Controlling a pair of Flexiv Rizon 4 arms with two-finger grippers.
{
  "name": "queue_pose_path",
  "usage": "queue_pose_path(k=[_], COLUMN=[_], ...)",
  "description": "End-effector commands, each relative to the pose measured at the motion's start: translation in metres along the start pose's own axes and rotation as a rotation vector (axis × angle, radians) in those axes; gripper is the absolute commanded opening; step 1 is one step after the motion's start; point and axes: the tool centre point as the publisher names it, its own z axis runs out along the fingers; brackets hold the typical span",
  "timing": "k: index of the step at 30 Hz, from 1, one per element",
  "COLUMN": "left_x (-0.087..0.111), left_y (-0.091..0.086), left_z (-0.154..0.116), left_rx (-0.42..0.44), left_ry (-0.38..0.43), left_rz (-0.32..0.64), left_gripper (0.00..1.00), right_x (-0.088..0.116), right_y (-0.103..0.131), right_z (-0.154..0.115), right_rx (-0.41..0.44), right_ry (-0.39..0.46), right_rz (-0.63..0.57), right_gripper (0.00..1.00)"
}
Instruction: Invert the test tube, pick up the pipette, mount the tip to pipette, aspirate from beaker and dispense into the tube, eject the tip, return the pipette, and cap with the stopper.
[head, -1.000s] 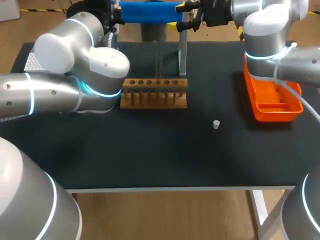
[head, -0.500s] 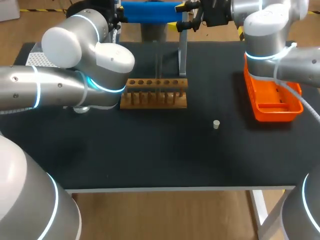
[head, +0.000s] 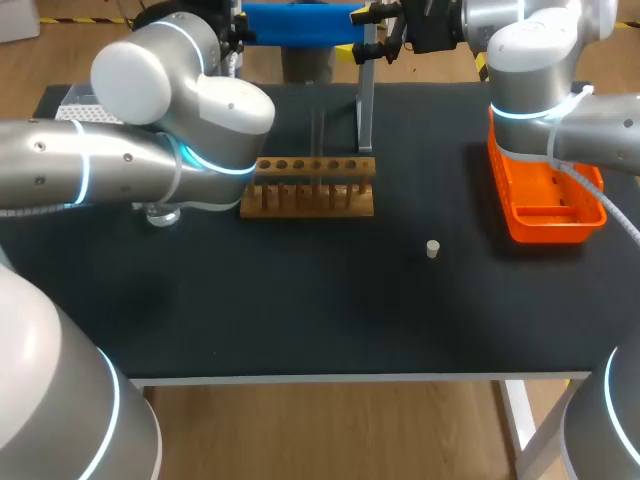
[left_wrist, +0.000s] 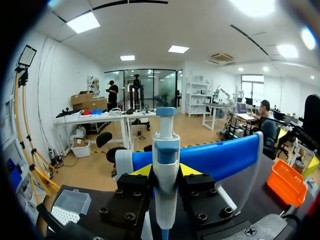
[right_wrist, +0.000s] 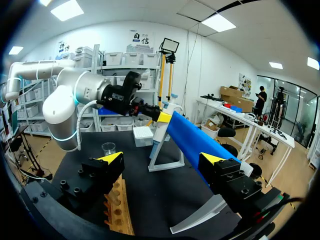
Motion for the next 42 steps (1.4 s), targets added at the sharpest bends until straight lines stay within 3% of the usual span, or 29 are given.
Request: queue_pose_path(k=[1,42], left_x=[0.001,-0.002], left_y=[-0.002,0.013], left_z=[0.004,0.022], left_rx=[-0.014,-0.111], left_ry=[-0.014,-0.041], left_rz=[-0.006,-0.045], left_gripper=[0.0,0.0], right_x=[0.0,0.0], right_y=[0.0,0.0], right_z=[0.0,0.0], right_rx=[0.003,0.003], right_ry=[0.001,0.001], right_rz=[0.0,0.0], right_gripper=[1.0,1.0])
